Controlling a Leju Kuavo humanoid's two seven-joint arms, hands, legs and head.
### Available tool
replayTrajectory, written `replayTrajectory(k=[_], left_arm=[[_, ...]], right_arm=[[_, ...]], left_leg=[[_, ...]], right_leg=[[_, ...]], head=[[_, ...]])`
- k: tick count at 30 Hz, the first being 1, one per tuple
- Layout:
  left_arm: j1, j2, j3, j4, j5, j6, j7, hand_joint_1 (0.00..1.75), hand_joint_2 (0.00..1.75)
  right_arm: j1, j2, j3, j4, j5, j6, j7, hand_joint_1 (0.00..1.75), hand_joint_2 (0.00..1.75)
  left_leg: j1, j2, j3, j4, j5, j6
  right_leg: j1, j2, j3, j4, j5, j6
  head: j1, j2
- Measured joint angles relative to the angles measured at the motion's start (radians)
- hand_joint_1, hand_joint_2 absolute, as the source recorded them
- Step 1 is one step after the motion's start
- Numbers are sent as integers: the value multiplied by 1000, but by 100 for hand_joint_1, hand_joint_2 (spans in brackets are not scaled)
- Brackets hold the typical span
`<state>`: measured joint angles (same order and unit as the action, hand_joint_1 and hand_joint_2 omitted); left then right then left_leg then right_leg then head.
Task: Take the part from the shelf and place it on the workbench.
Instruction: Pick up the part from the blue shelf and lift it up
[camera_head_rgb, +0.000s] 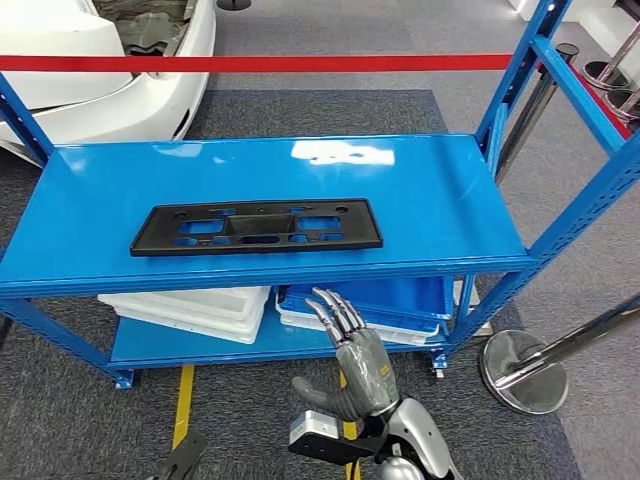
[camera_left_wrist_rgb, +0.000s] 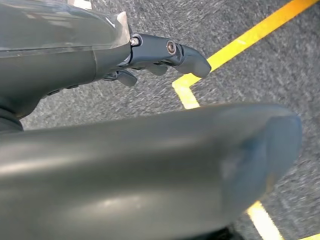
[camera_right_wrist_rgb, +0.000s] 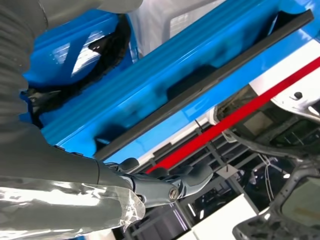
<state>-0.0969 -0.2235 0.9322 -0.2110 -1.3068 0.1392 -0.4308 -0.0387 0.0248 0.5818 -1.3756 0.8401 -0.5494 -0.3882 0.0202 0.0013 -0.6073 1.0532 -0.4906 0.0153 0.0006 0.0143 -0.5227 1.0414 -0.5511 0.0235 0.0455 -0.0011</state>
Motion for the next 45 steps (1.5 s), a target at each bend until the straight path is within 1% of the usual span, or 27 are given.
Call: replayTrajectory(k=[2, 4, 5, 6, 7, 9, 10, 13, 15, 16, 17, 20, 21, 22, 24, 26, 30, 32, 35, 36, 37, 38, 39, 41, 42, 43, 45], left_arm=[[-2, 0, 0, 0, 0, 0, 0, 0, 0], [-2, 0, 0, 0, 0, 0, 0, 0, 0], [-2, 0, 0, 0, 0, 0, 0, 0, 0], [-1, 0, 0, 0, 0, 0, 0, 0, 0], [-1, -1, 0, 0, 1, 0, 0, 0, 0], [-2, -2, -1, 0, 1, 0, 0, 0, 0], [-2, -4, -1, 1, 1, 0, 0, 0, 0], [-3, -6, -1, 2, 0, -1, 0, 0, 0], [-3, -8, -1, 3, 0, -2, 0, 0, 0], [-5, -8, -1, 3, 0, -2, 0, 0, 0], [-8, -8, -1, 3, 0, -2, 0, 0, 0], [-9, -8, -2, 3, 0, -2, 2, 0, 0], [-7, -7, -2, 3, -1, -2, 2, 0, 0], [-5, -7, -2, 3, -1, -2, 3, 0, 0], [-3, -7, -2, 3, -1, -2, 3, 0, 0], [-4, -7, -2, 3, -1, -4, 3, 0, 0], [-5, -7, -4, 4, -2, -6, 3, 0, 0], [-8, -7, -4, 4, -2, -6, 2, 0, 0], [-9, -7, -7, 4, -2, 1, 10, 0, 0], [-9, -7, -9, 4, -3, 7, 18, 0, 0], [-8, -7, -10, 4, -5, 17, 28, 0, 0], [-8, -7, -11, 4, -8, 26, 37, 0, 0], [-8, -7, -13, 4, -10, 35, 46, 0, 0], [-9, -8, -16, 4, -15, 50, 60, 0, 0], [-9, -9, -18, 4, -18, 55, 64, 0, 0], [-9, -9, -19, 4, -20, 57, 67, 0, 0], [-10, -10, -22, 5, -26, 58, 70, 0, 0]], right_arm=[[-4, 0, -2, 1, 1, 0, 0, 0, 175], [-4, -2, -4, 3, 2, 0, 0, 0, 175], [-4, -3, -4, 5, 3, 0, 0, 0, 175], [-3, -4, -5, 6, 5, 0, 0, 0, 175], [-3, -4, -6, 8, 7, 1, 1, 0, 175], [-3, -6, -10, 8, 10, 3, 2, 0, 175], [-4, -6, -12, 9, 11, 4, 2, 0, 175], [-5, -8, -19, 13, 16, 7, 6, 0, 175], [-6, -8, -22, 14, 20, 7, 8, 0, 175], [-9, -8, -23, 14, 22, 7, 9, 0, 175], [-10, -8, -23, 15, 24, 8, 9, 0, 175], [-8, -9, -28, 19, 31, 9, 11, 0, 175], [-6, -10, -30, 20, 33, 9, 12, 0, 175], [-5, -11, -31, 21, 34, 9, 14, 0, 175], [-4, -12, -34, 23, 35, 9, 16, 0, 175], [-5, -12, -37, 24, 37, 9, 18, 0, 175], [-5, -14, -44, 25, 44, 10, 20, 0, 175], [-8, -15, -46, 25, 46, 10, 20, 0, 175], [-8, -17, -49, 25, 51, 12, 21, 0, 175], [-6, -17, -49, 25, 53, 13, 22, 0, 175], [-6, -19, -50, 26, 56, 14, 24, 0, 175], [-6, -20, -51, 26, 60, 15, 26, 0, 175], [-6, -21, -53, 26, 65, 15, 29, 0, 175], [-8, -24, -58, 27, 74, 17, 33, 0, 175], [-9, -26, -60, 28, 79, 19, 34, 0, 175], [-9, -29, -61, 29, 85, 23, 35, 0, 175], [-16, -33, -63, 31, 97, 33, 33, 0, 175]], left_leg=[[1, 0, 10, -3, -7, 9], [0, 0, 18, -3, -17, 14], [-2, 0, 24, -3, -23, 14], [-3, -1, 33, -3, -30, 15], [-5, -2, 43, -3, -38, 15], [-8, -4, 67, -5, -53, 12], [-6, -5, 75, -8, -59, 9], [-3, -4, 88, -11, -63, -7], [-4, -4, 98, 3, -67, -14], [-5, -4, 89, 27, -76, -17], [-4, -4, 67, 68, -92, -20], [-1, -4, -42, 217, -148, -34], [0, -4, -63, 230, -145, -37], [1, -4, -67, 209, -119, -40], [4, -4, -41, 99, -30, -42], [2, -4, -19, 14, 12, -34], [-1, -5, -9, -2, 8, -3], [1, -5, 3, -5, 2, 8], [0, -5, 17, -6, -12, 14], [0, -6, 23, -6, -17, 14], [-1, -7, 30, -6, -23, 14], [-2, -8, 40, -6, -30, 13], [-2, -9, 49, -6, -37, 11], [-1, -10, 62, -9, -48, 3], [0, -10, 67, -11, -51, -2], [0, -10, 69, -11, -54, -6], [-1, -9, 77, -15, -59, -9]], right_leg=[[-2, -4, -51, 92, -34, 9], [-3, -6, -135, 222, -82, 16], [-3, -7, -171, 265, -91, 16], [-3, -8, -187, 268, -75, 13], [-1, -8, -184, 233, -39, 8], [6, -10, -142, 100, 51, -10], [11, -11, -125, 49, 68, -20], [23, -10, -105, -1, 65, -44], [16, -10, -79, -23, 78, -50], [11, -10, -65, -31, 77, -51], [8, -10, -54, -38, 77, -52], [7, -8, -42, -39, 63, -54], [6, -6, -36, -39, 57, -53], [5, -5, -27, -39, 50, -50], [4, -3, -4, -39, 32, -42], [4, -2, 7, -35, 17, -30], [3, -2, 12, -24, 1, -8], [0, -5, -17, 37, -19, 2], [-5, -8, -135, 214, -76, 13], [-5, -9, -164, 241, -78, 13], [-5, -9, -176, 232, -61, 11], [-4, -9, -170, 187, -23, 6], [-1, -9, -154, 122, 27, -1], [9, -9, -126, 24, 81, -19], [13, -9, -120, 2, 91, -26], [14, -9, -117, -3, 89, -27], [13, -6, -111, -11, 100, -20]], head=[[1, 0], [1, 0], [1, 0], [1, 0], [1, 0], [-1, 0], [-2, 0], [1, 0], [2, 0], [0, 0], [-2, 0], [-6, 0], [-6, 0], [-6, 0], [-6, 0], [-5, 0], [-2, 0], [0, 0], [2, 0], [2, 0], [2, 0], [2, 0], [2, 0], [1, 0], [0, 0], [0, 0], [0, 0]])
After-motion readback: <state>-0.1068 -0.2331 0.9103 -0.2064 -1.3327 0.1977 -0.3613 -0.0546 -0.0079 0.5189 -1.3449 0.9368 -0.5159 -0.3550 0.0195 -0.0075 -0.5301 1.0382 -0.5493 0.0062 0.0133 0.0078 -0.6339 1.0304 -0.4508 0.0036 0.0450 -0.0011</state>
